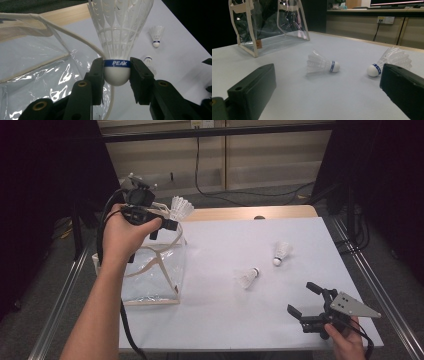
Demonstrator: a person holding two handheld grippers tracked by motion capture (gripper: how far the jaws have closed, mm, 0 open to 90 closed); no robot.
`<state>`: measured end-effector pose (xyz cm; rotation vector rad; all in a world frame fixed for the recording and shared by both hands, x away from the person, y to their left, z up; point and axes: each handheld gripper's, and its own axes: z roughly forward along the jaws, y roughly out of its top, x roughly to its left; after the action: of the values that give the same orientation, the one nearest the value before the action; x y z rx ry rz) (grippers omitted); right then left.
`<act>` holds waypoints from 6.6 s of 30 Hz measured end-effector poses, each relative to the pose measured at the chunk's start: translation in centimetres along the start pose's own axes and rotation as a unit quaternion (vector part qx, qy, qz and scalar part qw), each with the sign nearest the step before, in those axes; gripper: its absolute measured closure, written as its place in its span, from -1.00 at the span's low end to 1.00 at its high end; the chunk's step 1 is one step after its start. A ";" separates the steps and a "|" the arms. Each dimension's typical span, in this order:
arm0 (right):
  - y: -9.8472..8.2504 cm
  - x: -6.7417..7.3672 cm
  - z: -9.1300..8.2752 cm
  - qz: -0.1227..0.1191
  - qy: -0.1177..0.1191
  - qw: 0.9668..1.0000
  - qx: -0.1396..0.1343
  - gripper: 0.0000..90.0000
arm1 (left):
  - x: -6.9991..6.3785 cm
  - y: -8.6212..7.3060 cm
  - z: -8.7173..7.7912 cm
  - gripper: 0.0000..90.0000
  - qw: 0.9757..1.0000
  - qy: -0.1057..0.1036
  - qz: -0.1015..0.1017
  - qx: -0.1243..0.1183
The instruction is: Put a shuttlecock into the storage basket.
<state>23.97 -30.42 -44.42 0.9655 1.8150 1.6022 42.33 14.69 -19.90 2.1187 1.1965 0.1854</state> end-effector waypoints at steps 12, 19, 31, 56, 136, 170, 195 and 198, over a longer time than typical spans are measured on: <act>0.0 0.0 0.0 0.001 0.000 1.000 0.000 -1.00 | 0.6 -0.1 -0.3 0.46 1.000 0.007 -0.007 -0.002; 0.0 0.0 0.0 0.000 0.000 1.000 0.001 -1.00 | 0.8 -0.2 -0.5 0.46 1.000 0.010 -0.013 -0.004; 0.0 0.0 0.0 0.000 0.000 1.000 0.001 -1.00 | 1.7 -0.4 -0.8 0.46 0.999 0.021 -0.027 -0.010; 0.0 -0.1 0.0 0.000 -0.002 1.000 0.002 -1.00 | 3.6 -1.1 -1.0 0.46 0.998 0.040 -0.052 -0.017; 0.0 0.0 0.0 0.000 -0.002 1.000 0.001 -1.00 | 7.2 -2.9 0.1 0.46 0.991 0.085 -0.102 -0.021; -0.1 -0.2 -0.2 0.006 -0.003 1.000 0.000 -1.00 | 7.6 -2.1 2.3 0.37 0.989 0.107 -0.098 -0.013; -0.1 -0.1 -0.1 0.003 -0.003 1.000 0.000 -1.00 | 4.8 -1.6 0.5 -0.03 0.997 0.038 -0.063 -0.018; -0.1 -0.1 -0.1 0.004 -0.002 1.000 0.001 -1.00 | 4.3 -1.5 0.5 -0.08 0.998 0.027 -0.054 -0.015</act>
<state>23.91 -30.60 -44.48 0.9767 1.8120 1.6022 43.89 18.36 -22.05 2.0297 1.3283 0.2118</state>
